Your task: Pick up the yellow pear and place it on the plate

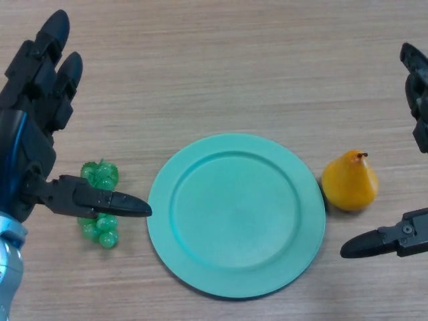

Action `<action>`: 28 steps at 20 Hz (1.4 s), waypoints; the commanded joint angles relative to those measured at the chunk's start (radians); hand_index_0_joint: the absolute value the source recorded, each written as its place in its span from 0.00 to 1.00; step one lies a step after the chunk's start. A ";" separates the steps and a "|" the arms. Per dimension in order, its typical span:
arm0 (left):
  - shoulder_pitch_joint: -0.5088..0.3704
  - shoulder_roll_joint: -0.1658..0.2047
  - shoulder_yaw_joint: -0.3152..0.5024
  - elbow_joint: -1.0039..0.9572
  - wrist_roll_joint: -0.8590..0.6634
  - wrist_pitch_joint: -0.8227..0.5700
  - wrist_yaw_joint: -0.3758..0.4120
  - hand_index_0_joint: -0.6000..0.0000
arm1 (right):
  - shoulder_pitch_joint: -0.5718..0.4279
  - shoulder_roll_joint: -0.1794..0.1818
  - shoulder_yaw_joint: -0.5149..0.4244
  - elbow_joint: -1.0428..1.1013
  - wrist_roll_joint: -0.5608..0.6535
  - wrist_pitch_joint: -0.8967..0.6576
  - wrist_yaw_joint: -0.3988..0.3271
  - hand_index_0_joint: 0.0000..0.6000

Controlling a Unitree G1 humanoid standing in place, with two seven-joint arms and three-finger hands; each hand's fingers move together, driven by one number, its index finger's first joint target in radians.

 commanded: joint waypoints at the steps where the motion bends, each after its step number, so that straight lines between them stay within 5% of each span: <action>1: -0.016 0.027 0.047 -0.041 -0.009 -0.141 0.000 1.00 | -0.066 -0.045 -0.056 0.067 0.002 -0.196 0.009 0.00; 11: 0.020 0.016 0.034 -0.044 -0.056 -0.064 -0.044 1.00 | -0.330 -0.156 -0.037 0.710 -0.007 -0.503 0.060 0.00; 19: 0.025 0.009 0.045 -0.095 -0.091 -0.028 -0.020 1.00 | -0.539 -0.154 0.036 1.306 -0.115 -0.813 0.005 0.00; 24: 0.028 0.013 0.060 -0.114 -0.103 -0.014 -0.011 1.00 | -0.605 -0.143 0.055 1.481 -0.132 -0.866 0.010 0.00; 28: 0.028 0.017 0.069 -0.119 -0.106 -0.006 -0.012 1.00 | -0.637 -0.142 0.066 1.575 -0.171 -0.904 -0.018 0.75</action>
